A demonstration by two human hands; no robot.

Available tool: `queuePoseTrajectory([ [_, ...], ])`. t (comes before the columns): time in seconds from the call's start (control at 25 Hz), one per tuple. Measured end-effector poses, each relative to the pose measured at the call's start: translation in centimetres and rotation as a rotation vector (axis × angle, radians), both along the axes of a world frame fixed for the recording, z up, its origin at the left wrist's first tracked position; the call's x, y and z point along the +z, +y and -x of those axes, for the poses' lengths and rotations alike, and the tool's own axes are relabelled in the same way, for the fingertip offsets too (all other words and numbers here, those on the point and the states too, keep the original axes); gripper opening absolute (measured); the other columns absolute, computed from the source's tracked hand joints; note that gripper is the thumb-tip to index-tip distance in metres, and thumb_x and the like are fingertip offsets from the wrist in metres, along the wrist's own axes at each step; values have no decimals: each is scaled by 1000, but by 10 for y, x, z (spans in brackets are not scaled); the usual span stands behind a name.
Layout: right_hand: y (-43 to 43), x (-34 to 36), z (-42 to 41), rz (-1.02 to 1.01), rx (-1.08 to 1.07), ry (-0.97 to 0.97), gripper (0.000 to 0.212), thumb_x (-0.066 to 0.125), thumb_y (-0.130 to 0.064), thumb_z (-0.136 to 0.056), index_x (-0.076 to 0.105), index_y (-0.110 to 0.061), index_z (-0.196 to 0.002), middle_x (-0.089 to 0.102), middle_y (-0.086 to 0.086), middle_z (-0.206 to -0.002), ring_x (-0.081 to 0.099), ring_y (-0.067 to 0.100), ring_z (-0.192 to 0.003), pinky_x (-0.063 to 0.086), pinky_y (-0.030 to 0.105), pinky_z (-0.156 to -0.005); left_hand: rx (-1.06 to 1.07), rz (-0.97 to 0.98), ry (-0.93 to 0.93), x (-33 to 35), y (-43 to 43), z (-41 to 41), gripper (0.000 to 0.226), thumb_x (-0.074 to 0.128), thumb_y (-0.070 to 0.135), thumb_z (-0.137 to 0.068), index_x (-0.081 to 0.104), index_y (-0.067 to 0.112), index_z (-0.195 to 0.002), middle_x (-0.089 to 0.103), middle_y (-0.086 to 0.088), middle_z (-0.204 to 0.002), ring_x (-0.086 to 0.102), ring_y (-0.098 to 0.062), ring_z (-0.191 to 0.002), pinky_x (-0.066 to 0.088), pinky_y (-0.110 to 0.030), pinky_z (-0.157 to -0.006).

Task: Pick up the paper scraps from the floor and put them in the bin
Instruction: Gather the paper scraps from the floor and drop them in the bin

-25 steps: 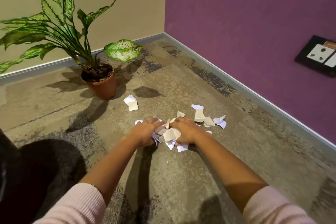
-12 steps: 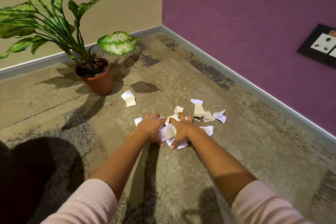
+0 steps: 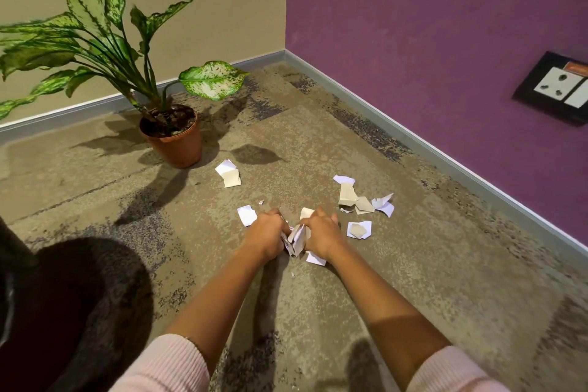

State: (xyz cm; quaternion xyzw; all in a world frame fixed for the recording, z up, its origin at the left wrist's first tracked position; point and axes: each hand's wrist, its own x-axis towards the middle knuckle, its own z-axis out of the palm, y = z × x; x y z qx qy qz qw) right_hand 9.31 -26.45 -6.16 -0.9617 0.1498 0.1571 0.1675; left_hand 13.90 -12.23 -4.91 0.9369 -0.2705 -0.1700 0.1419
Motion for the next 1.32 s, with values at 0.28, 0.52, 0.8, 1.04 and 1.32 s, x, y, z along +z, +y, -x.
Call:
queuePoseTrajectory([
  [0.28,-3,23,19,-180,-169,-34,48,77,-13,-76,66,-22,-122,53,9,-130,52,32,-121,46,31,-97,197,88,9,20,19,18,29,64,-2,-78,72,8,-103,63,-12,-116,61,-30,-107,50,-34,-82],
  [0.52,7,70,28,-226,-188,-73,37,78,-13,-74,71,-21,-110,65,10,-115,60,29,-110,49,33,-92,247,181,-51,58,47,23,28,66,-4,-76,80,14,-94,71,-7,-105,65,-24,-100,50,-27,-79],
  [0.8,35,146,23,-217,-145,-113,42,76,-13,-77,68,-18,-118,65,11,-118,57,31,-114,46,30,-87,305,237,-114,125,81,30,33,58,-11,-77,78,8,-95,74,-12,-103,67,-26,-101,53,-33,-88],
  [1.04,87,222,12,-234,-52,-187,54,76,-12,-78,61,-20,-129,64,12,-120,56,34,-116,50,39,-91,396,252,-219,199,119,29,32,59,-4,-77,80,13,-95,73,-13,-103,66,-31,-101,54,-38,-87],
  [1.32,178,292,-15,-262,175,-307,45,80,-15,-74,69,-20,-117,68,11,-116,56,33,-114,49,37,-93,531,213,-321,289,207,20,20,68,5,-78,79,9,-94,75,-12,-94,68,-29,-93,52,-35,-76],
])
